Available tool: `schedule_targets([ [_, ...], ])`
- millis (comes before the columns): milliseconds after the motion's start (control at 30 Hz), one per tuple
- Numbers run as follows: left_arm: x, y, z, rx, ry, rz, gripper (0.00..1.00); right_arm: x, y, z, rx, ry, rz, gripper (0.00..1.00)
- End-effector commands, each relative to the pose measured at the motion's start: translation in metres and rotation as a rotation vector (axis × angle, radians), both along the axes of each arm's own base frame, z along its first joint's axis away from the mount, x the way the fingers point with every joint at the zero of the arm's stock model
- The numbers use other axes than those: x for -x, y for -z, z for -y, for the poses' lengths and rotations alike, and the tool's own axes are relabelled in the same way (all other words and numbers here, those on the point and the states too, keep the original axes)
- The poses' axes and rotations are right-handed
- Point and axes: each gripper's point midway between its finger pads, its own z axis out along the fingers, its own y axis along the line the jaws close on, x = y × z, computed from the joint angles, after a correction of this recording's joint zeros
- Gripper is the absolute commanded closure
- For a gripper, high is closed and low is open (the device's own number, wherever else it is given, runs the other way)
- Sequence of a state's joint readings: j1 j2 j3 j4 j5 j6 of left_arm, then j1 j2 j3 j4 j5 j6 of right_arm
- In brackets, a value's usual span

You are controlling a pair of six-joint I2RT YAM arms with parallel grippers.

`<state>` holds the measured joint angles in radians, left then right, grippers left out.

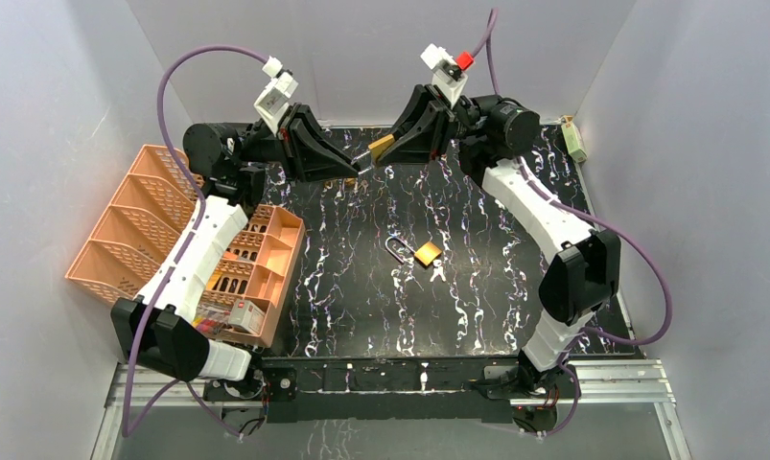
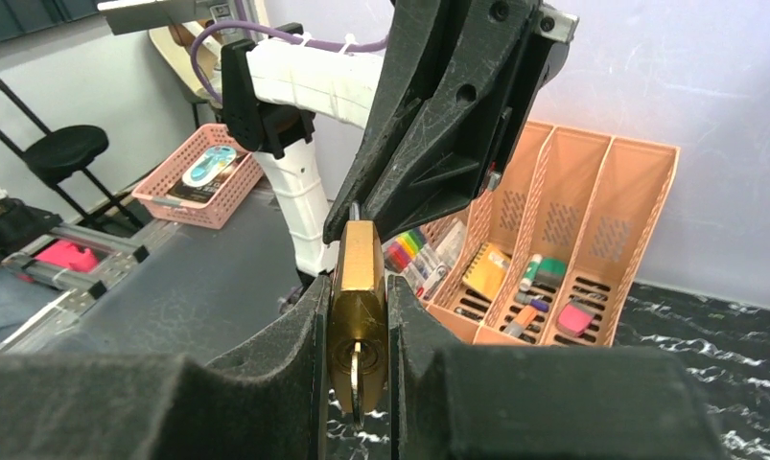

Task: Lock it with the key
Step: Lock the lock.

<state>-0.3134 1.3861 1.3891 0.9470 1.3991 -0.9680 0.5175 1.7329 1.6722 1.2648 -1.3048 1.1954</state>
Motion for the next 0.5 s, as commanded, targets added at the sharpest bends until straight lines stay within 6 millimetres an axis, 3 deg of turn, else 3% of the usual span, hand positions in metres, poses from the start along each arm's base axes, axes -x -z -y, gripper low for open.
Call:
schedule_targets([
  [0,0.022,-0.023,0.014,0.048,0.061,0.005,1.0,0.012,-0.041,-0.005,-0.231,0.059,0.062,1.0],
  [467,0.014,-0.035,0.016,0.155,-0.006,0.086,1.0,0.032,-0.045,-0.013,-0.254,0.015,0.053,1.0],
])
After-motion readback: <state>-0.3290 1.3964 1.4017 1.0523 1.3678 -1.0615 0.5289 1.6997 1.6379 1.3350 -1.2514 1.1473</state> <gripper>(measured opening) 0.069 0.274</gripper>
